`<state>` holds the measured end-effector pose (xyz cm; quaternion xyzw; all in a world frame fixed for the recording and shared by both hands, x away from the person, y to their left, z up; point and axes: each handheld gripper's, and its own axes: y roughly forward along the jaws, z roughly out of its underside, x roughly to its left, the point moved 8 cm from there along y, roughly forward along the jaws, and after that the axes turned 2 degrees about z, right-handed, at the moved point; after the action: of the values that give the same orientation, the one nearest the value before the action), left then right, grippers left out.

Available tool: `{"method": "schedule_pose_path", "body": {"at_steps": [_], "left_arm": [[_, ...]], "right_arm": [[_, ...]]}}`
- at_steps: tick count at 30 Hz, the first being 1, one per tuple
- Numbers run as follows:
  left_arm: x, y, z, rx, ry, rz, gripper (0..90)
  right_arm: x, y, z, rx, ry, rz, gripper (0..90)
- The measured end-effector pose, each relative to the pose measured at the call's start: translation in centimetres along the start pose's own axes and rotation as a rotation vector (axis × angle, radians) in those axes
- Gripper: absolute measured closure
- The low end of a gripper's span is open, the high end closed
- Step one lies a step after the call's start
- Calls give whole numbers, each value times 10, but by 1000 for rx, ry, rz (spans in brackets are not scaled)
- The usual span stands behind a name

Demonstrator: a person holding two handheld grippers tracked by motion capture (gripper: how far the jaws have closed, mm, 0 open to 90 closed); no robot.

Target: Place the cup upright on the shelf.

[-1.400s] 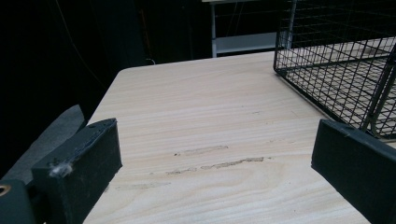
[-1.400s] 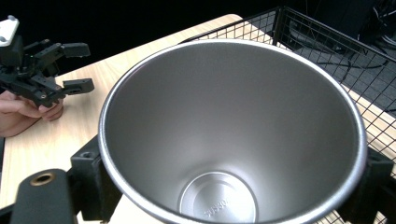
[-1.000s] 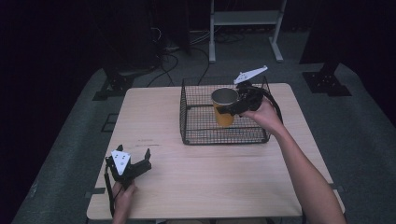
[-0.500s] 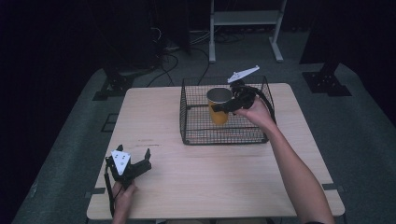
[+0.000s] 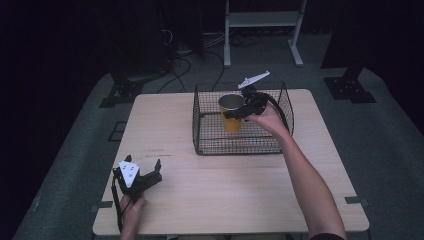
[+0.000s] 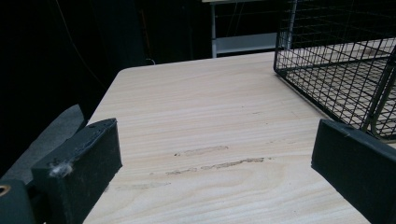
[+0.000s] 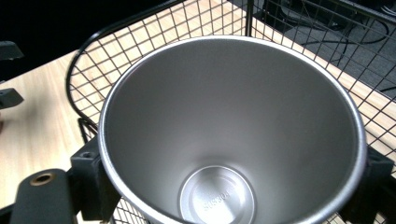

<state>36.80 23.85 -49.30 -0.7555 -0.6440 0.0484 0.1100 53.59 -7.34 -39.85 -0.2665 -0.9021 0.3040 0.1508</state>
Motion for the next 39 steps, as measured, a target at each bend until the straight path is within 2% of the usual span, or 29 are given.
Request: {"method": "schedule_pose_path", "body": {"at_steps": [16, 24, 32, 39], "left_arm": [[0, 0, 0, 0, -1, 0, 8], [0, 0, 0, -3, -4, 0, 8], [0, 0, 0, -2, -4, 1, 8], [1, 0, 0, -2, -5, 0, 8]], "right_arm": [[-16, 19, 8, 30, 31, 9, 132], [-18, 31, 12, 81, 26, 5, 132], [-24, 42, 21, 126, 22, 35, 131], [-26, 48, 24, 134, 29, 47, 131]]}}
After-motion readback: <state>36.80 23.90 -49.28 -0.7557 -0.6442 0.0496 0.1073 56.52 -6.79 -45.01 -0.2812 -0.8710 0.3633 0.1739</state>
